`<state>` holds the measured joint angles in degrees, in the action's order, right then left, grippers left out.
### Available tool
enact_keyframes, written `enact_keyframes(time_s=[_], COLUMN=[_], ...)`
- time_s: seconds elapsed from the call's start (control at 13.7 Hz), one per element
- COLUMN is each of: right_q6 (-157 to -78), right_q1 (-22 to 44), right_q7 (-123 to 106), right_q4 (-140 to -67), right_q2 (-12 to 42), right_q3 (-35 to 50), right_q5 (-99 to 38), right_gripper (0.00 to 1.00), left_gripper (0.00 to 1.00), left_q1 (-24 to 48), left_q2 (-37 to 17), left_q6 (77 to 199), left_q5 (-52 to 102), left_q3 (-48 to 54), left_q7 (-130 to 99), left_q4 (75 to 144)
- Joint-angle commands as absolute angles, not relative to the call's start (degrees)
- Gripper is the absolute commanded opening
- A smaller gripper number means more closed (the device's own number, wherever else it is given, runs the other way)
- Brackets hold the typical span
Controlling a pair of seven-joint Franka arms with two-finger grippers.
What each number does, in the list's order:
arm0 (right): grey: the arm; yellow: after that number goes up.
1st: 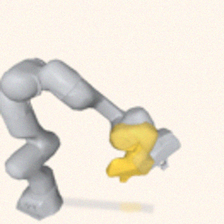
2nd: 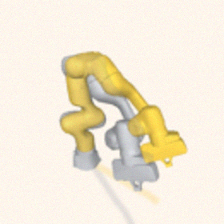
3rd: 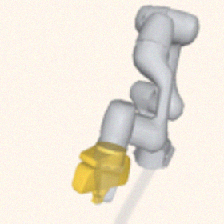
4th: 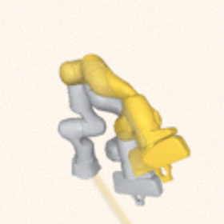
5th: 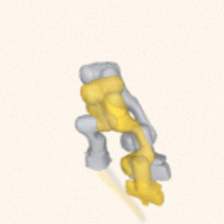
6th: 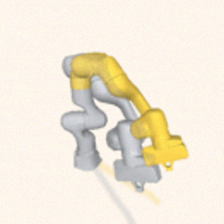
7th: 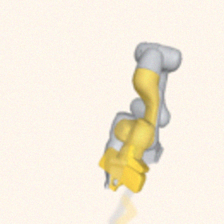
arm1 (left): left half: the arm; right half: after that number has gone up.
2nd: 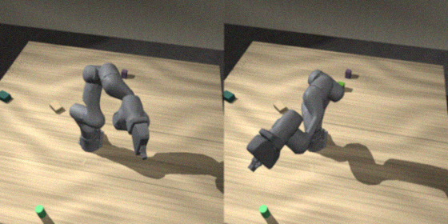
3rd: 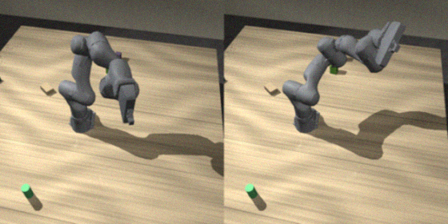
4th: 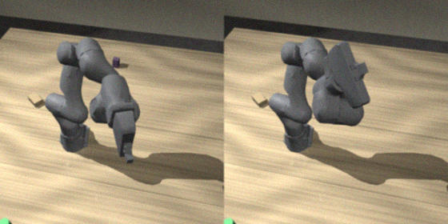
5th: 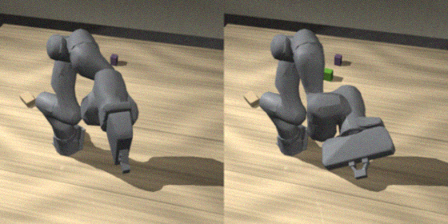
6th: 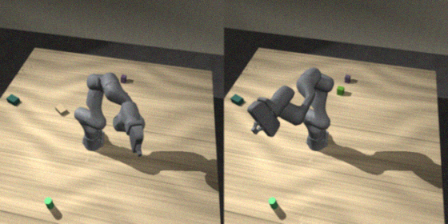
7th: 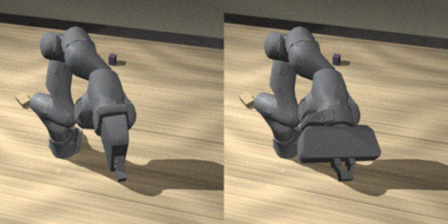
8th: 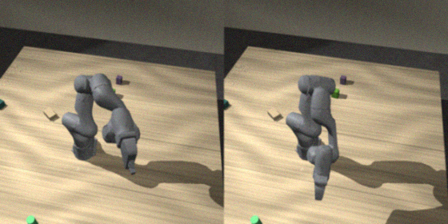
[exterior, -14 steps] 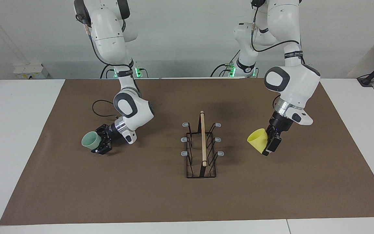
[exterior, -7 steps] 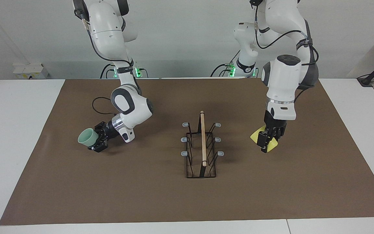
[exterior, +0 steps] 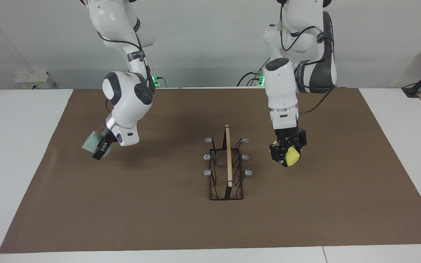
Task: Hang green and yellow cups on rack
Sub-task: 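Carry the yellow cup and green cup toward the rack with both grippers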
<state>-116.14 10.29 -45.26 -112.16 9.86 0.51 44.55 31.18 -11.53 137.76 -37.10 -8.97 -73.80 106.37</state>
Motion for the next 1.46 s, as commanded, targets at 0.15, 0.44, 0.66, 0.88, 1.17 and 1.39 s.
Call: enact_keyframes(time_s=[0.15,0.44,0.66,0.88,1.17,1.39], right_q6=[-115.93,-116.28,-119.25,-124.44,-128.66,-135.06], right_q1=[10.55,11.24,12.56,13.35,14.15,14.85], right_q7=[-45.97,-44.4,-41.75,-41.84,-44.02,-50.51], right_q4=[-108.74,-106.7,-106.7,-106.79,-107.75,-110.29], right_q2=[5.19,3.61,3.16,2.99,1.23,0.18], right_q3=[1.14,1.23,1.23,1.32,1.67,2.64], right_q5=[27.28,10.85,3.28,-6.3,-16.14,-28.61], right_gripper=[0.0,0.0,0.0,0.0,0.0,0.0], left_gripper=[0.0,0.0,0.0,0.0,0.0,0.01], left_q1=[37.52,41.83,44.55,46.14,48.51,50.18], left_q2=[-7.83,-7.47,-8.0,-8.26,-8.17,-7.74], left_q6=[132.54,129.38,127.0,126.65,125.16,124.11], left_q5=[-48.75,-56.57,-58.88,-62.48,-63.37,-63.19], left_q3=[-9.76,-9.67,-9.67,-9.67,-9.49,-9.23], left_q7=[-89.7,-100.34,-105.9,-110.89,-114.08,-115.56], left_q4=[110.03,111.7,112.67,114.34,115.84,116.36])
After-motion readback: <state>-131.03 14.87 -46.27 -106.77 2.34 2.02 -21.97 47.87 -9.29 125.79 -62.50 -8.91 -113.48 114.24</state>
